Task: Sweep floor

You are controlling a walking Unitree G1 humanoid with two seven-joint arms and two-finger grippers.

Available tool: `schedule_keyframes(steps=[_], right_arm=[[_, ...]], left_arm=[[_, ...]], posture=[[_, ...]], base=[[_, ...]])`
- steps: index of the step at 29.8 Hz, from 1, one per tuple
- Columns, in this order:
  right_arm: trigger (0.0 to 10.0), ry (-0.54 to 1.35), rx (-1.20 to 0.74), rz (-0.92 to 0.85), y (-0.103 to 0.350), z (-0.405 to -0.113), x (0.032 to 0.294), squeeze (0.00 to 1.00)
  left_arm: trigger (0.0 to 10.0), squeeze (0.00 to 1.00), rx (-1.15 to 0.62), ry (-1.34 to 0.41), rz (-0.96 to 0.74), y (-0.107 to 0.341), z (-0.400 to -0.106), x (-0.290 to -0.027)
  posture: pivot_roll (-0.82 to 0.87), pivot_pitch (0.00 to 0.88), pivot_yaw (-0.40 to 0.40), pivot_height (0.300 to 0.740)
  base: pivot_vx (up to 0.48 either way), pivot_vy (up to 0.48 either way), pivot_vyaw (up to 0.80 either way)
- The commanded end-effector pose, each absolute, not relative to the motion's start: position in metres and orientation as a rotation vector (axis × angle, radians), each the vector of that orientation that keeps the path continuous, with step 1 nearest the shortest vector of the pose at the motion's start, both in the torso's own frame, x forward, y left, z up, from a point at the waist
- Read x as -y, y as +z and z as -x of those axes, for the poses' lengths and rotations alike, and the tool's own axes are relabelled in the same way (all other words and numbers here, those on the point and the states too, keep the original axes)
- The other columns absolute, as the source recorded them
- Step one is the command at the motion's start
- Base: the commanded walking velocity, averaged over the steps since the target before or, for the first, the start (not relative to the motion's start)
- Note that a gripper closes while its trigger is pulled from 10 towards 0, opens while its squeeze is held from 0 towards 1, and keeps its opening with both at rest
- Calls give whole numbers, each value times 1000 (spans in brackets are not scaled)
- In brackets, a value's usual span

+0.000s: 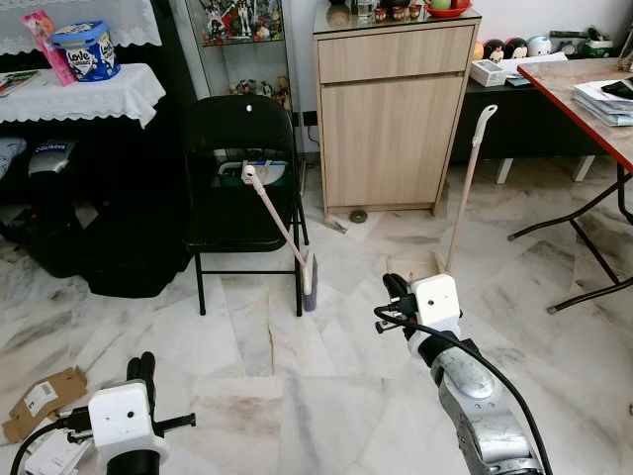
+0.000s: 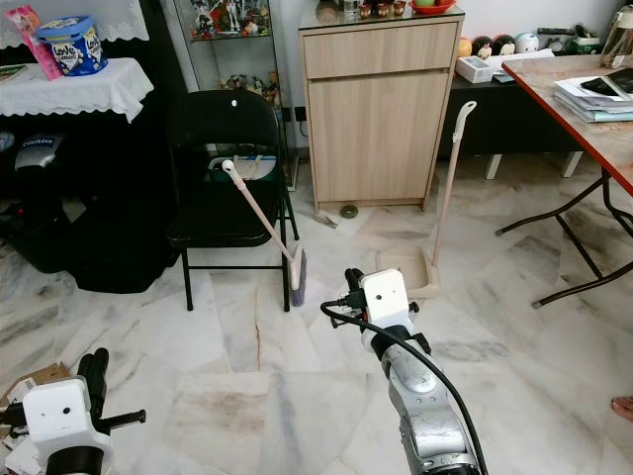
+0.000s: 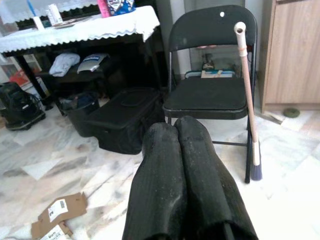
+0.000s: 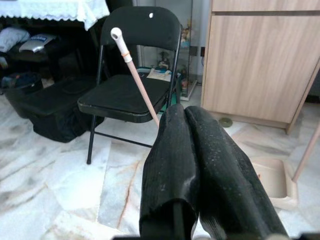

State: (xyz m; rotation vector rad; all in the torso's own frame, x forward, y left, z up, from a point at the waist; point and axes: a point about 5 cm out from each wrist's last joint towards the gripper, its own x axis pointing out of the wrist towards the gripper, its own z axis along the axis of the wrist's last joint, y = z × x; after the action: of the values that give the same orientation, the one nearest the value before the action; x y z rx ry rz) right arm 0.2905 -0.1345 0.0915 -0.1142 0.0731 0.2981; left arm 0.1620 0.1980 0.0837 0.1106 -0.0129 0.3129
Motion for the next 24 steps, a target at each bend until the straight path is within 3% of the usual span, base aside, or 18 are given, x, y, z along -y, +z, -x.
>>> schedule_keyframes(steps=[1,19,24], right_arm=[[10000,302,-72,97,93,-290,133,0],[10000,325,-77,103,91,-287,128,0],[10000,326,-60,94,93,-288,127,0]], left_arm=[[10000,0,9,305,-117,84,-163,-199],[10000,0,-3,300,-125,85,-163,-201],[10000,0,-7,296,-133,85,-164,-202]], posture=[[-154,0,90,740],[-147,2,95,740],[-148,3,100,740]], base=[[0,0,-769],[0,0,-735],[0,0,-100]])
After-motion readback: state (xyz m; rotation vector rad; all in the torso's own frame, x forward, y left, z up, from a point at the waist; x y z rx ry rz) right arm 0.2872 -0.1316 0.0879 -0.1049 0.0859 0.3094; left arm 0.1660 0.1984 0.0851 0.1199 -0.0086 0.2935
